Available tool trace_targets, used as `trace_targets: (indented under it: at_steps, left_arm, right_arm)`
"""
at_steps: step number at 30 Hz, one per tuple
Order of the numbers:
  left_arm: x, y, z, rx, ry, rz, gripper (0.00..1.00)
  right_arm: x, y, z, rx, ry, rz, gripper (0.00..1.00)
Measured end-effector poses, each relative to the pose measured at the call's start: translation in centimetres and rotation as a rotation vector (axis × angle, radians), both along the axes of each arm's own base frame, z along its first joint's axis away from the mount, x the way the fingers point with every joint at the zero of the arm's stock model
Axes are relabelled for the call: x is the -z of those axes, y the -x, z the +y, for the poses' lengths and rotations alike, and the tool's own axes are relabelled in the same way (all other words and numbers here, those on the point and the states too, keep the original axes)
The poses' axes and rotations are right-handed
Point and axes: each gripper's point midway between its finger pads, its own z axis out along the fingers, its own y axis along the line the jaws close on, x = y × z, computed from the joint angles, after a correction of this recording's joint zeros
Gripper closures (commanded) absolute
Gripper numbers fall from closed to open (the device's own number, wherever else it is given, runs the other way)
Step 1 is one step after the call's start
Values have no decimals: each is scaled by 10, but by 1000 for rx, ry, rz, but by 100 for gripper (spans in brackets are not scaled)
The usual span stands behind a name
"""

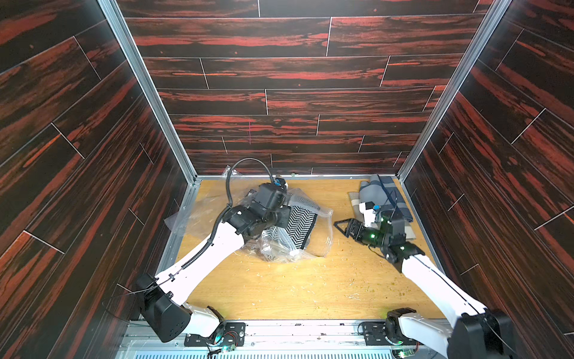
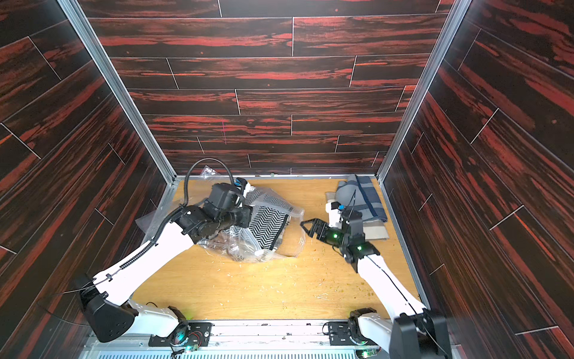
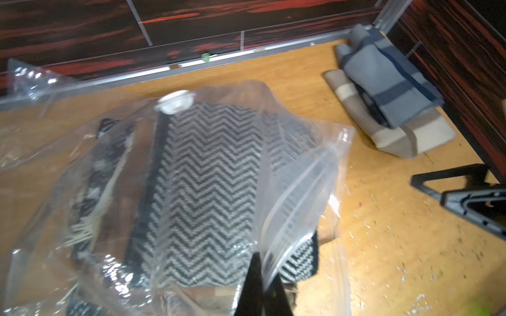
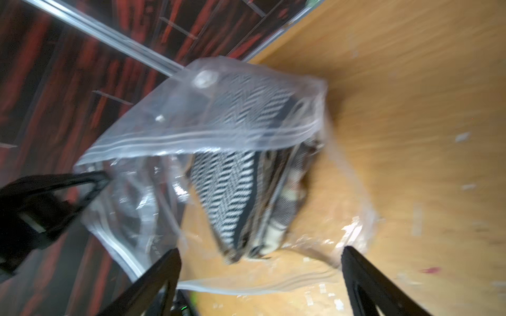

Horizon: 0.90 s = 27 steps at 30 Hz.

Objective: Take the scarf out of the vacuum bag
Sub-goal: Take out the scarf from the vacuum bag.

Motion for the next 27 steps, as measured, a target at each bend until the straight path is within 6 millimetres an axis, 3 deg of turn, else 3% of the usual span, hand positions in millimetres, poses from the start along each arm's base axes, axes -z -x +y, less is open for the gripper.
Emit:
trace_targets:
  at_steps: [6, 9, 19, 27]
  left_arm:
    - [-4, 11, -11, 34, -7, -18, 100]
    - [-4, 17, -15, 50, -12, -22, 100]
    - [9, 37, -23, 108, -93, 15, 100]
    - [24, 37, -46, 155, -159, 44, 100]
  right_arm:
    - [6, 34, 45, -121, -92, -14, 9]
    - [13, 41, 60, -142, -127, -23, 10]
    - [40, 14, 76, -69, -178, -36, 13]
    - [65, -8, 78, -4, -168, -43, 12]
